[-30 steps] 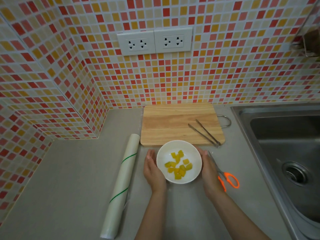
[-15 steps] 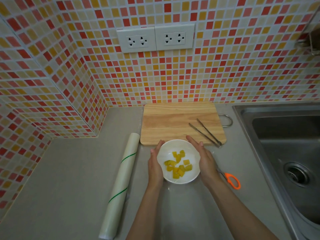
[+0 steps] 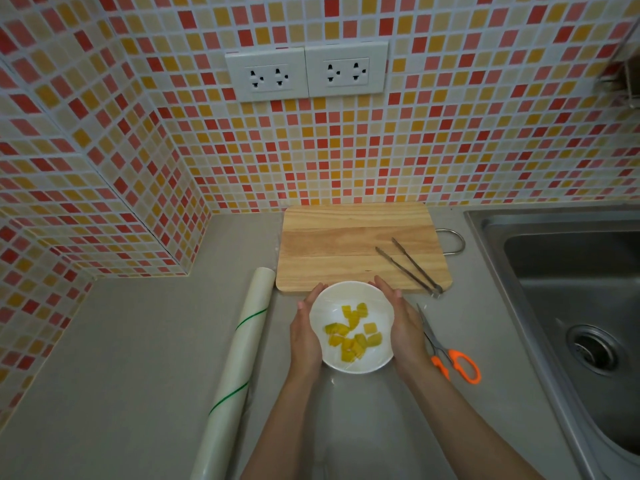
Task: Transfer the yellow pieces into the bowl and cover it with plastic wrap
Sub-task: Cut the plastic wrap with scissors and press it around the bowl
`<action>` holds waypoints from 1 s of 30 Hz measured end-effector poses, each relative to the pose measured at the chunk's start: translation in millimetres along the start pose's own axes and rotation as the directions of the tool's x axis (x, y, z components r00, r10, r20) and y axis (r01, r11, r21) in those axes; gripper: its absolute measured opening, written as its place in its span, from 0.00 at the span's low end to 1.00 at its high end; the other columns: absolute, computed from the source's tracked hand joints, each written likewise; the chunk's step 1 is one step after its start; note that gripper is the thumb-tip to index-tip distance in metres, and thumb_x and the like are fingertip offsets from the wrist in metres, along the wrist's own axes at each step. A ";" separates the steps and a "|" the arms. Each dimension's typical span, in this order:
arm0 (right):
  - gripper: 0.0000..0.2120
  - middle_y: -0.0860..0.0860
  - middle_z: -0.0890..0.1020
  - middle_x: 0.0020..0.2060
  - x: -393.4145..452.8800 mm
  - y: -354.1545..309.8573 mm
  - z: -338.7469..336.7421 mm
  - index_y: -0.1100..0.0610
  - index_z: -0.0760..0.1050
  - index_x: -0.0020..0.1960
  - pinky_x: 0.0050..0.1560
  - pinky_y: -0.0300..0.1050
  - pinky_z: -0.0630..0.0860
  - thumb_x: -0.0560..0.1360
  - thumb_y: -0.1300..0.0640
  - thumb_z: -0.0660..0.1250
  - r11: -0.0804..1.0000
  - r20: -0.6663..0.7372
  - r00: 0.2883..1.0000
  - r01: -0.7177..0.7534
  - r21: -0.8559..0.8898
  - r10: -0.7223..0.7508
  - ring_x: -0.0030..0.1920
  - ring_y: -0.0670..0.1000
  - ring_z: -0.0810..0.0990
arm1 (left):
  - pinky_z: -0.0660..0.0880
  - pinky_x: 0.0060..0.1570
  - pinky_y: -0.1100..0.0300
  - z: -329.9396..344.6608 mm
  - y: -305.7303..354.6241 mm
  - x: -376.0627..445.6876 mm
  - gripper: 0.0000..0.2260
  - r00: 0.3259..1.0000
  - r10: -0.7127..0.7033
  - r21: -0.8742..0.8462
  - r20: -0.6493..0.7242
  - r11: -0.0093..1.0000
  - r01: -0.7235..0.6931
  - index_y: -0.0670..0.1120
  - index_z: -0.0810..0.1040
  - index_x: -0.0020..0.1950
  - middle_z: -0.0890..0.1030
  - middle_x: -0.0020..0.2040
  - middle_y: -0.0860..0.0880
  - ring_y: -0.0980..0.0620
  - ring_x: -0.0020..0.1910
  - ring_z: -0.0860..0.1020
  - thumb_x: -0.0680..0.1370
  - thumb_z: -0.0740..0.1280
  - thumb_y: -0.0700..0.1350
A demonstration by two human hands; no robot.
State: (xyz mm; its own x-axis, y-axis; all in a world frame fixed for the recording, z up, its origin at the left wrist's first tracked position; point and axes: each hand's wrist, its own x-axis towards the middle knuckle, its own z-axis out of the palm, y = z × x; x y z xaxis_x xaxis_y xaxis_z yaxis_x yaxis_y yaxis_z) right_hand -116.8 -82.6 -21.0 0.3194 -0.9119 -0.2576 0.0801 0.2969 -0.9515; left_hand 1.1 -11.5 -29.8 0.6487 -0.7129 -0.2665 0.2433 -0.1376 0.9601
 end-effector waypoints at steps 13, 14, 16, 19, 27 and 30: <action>0.16 0.45 0.82 0.49 0.9 3.6 1.5 0.50 0.76 0.60 0.44 0.31 0.78 0.81 0.52 0.51 0.998 -0.038 0.998 0.056 -0.025 -0.057 0.46 0.40 0.81 | 0.70 0.45 0.81 1.5 7.2 -5.0 0.20 0.998 0.056 0.063 -0.015 0.996 -0.055 0.46 0.74 0.67 0.76 0.60 0.51 0.54 0.60 0.73 0.83 0.47 0.46; 0.17 0.45 0.81 0.49 0.4 2.9 1.6 0.52 0.76 0.60 0.43 0.30 0.78 0.81 0.52 0.51 0.998 -0.038 0.998 0.058 -0.024 -0.059 0.46 0.40 0.81 | 0.71 0.46 0.80 1.0 6.9 -4.7 0.20 0.999 0.053 0.058 -0.011 0.997 -0.052 0.46 0.74 0.67 0.76 0.61 0.50 0.53 0.61 0.73 0.83 0.47 0.46; 0.17 0.47 0.81 0.50 0.6 2.7 1.3 0.53 0.76 0.60 0.45 0.30 0.78 0.81 0.52 0.51 0.998 -0.037 0.998 0.054 -0.020 -0.054 0.49 0.41 0.80 | 0.73 0.48 0.78 0.1 5.4 -3.5 0.19 0.999 0.053 0.045 -0.006 0.998 -0.053 0.47 0.74 0.65 0.77 0.62 0.49 0.53 0.62 0.74 0.83 0.48 0.46; 0.17 0.48 0.81 0.53 1.7 4.3 0.7 0.52 0.76 0.60 0.48 0.31 0.77 0.81 0.52 0.52 0.999 -0.035 0.998 0.047 -0.018 -0.047 0.52 0.45 0.79 | 0.72 0.58 0.69 -0.8 4.7 -3.8 0.18 0.998 0.058 0.034 0.002 0.998 -0.058 0.50 0.74 0.64 0.77 0.63 0.50 0.52 0.64 0.74 0.83 0.48 0.46; 0.14 0.46 0.83 0.44 3.1 5.8 0.5 0.49 0.79 0.51 0.45 0.36 0.79 0.80 0.53 0.53 0.999 -0.055 0.998 0.040 -0.035 -0.042 0.46 0.46 0.81 | 0.68 0.67 0.55 -1.8 5.8 -5.3 0.19 0.998 0.062 0.107 -0.004 0.992 -0.062 0.49 0.73 0.67 0.76 0.64 0.49 0.51 0.66 0.73 0.83 0.48 0.47; 0.16 0.45 0.83 0.42 0.9 5.0 -0.4 0.51 0.79 0.51 0.40 0.32 0.78 0.81 0.53 0.52 0.998 -0.047 0.998 0.046 -0.031 -0.047 0.41 0.41 0.82 | 0.67 0.69 0.51 -1.9 5.7 -6.6 0.19 0.999 0.053 0.135 -0.011 0.990 -0.051 0.50 0.72 0.68 0.74 0.68 0.48 0.50 0.67 0.72 0.83 0.48 0.48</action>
State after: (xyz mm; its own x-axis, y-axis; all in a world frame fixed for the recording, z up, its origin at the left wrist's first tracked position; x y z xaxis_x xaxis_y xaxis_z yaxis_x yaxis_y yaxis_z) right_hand -116.5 -82.0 -26.1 0.2701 -0.9373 -0.2200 0.0658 0.2459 -0.9670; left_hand -0.5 -6.3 -22.7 0.6685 -0.7115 -0.2164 0.1107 -0.1926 0.9750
